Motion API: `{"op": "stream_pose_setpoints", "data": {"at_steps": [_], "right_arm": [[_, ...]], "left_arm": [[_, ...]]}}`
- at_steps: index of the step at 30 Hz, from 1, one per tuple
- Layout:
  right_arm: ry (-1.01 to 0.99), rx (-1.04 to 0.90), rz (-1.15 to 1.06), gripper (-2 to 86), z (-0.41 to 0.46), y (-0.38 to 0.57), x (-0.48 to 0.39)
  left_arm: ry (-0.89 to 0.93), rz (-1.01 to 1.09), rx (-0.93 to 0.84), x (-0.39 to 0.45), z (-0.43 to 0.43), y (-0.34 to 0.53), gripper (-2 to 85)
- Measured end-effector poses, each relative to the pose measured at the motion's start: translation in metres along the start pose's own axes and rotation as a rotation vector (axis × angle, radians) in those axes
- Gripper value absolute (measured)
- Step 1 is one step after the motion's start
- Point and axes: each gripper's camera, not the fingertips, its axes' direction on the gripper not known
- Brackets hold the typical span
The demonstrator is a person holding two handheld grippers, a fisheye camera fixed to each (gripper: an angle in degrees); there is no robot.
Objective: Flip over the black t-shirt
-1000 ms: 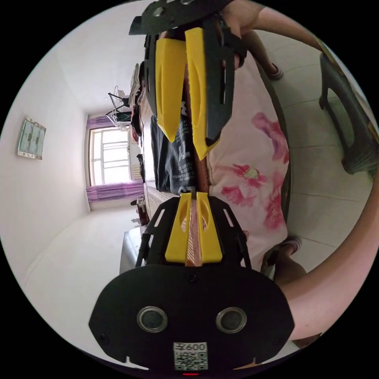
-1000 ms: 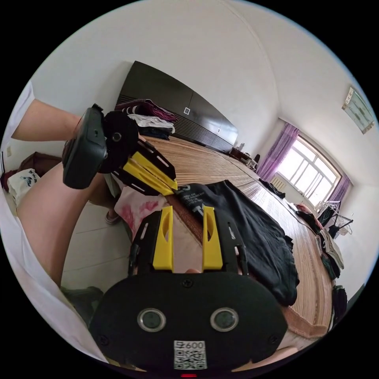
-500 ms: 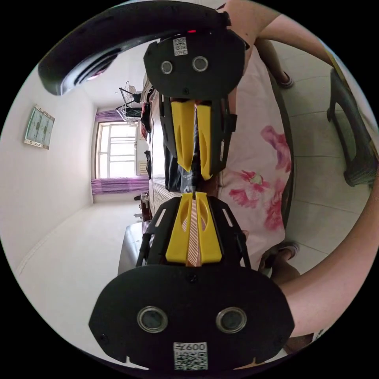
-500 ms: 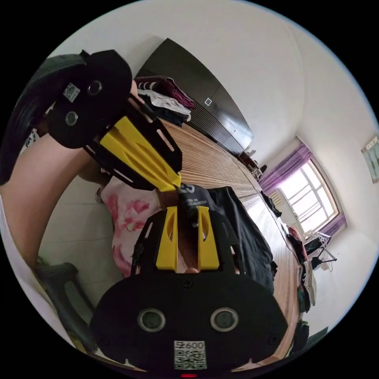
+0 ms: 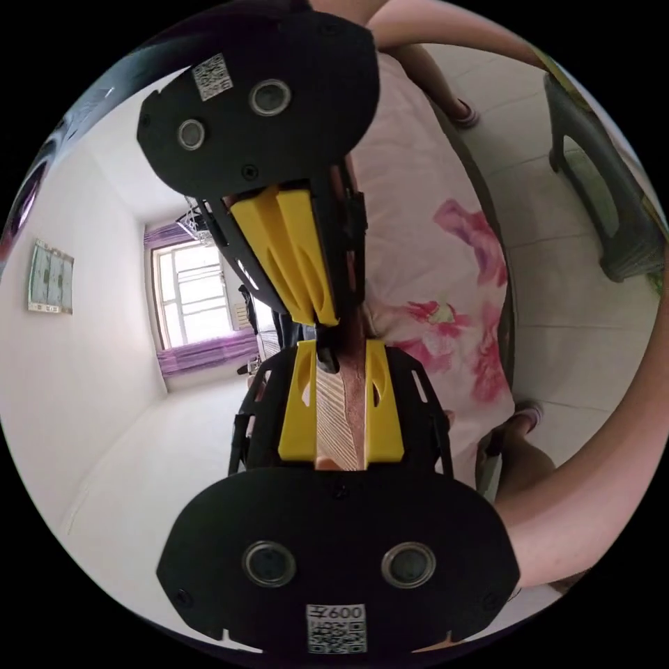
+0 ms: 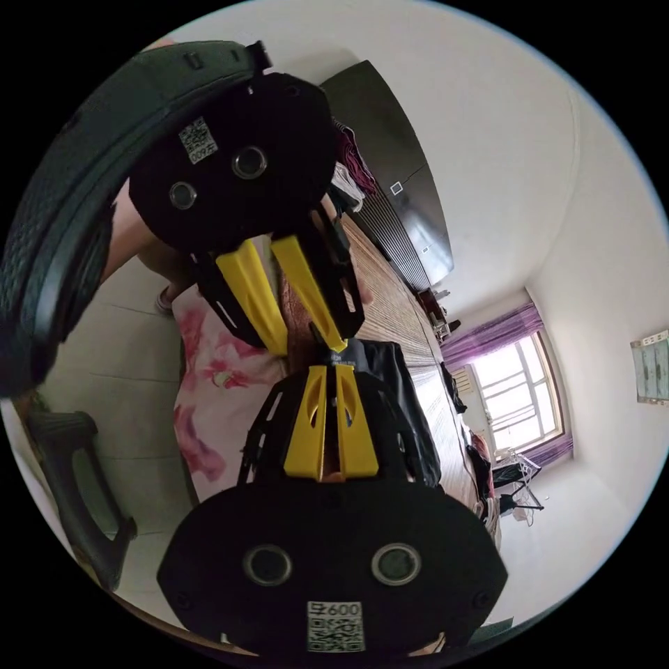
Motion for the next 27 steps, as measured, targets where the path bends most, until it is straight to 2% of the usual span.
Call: {"op": "stream_pose_setpoints", "data": {"at_steps": [4, 13, 19, 23, 27], "right_arm": [[0.003, 0.015, 0.021, -0.9, -0.003, 0.002, 0.007], [0.002, 0.031, 0.034, -0.9, -0.007, 0.001, 0.021], [-0.013, 0.055, 0.033, -0.8, -0.012, 0.001, 0.022], [-0.001, 0.055, 0.007, -0.8, -0.013, -0.003, 0.015], [0.031, 0.040, 0.073, -0.3, -0.006, -0.010, 0.014]], "left_arm": [[-0.004, 0.051, -0.029, -0.004, -0.021, -0.001, 9.0], [-0.026, -0.088, 0.007, -0.027, -0.042, 0.009, 8.4], [-0.066, 0.008, -0.007, -0.020, -0.026, -0.006, 7.9], [-0.073, 0.090, -0.015, -0.014, -0.015, -0.007, 4.7], [-0.082, 0.075, 0.005, -0.013, -0.018, -0.004, 3.7]]}}
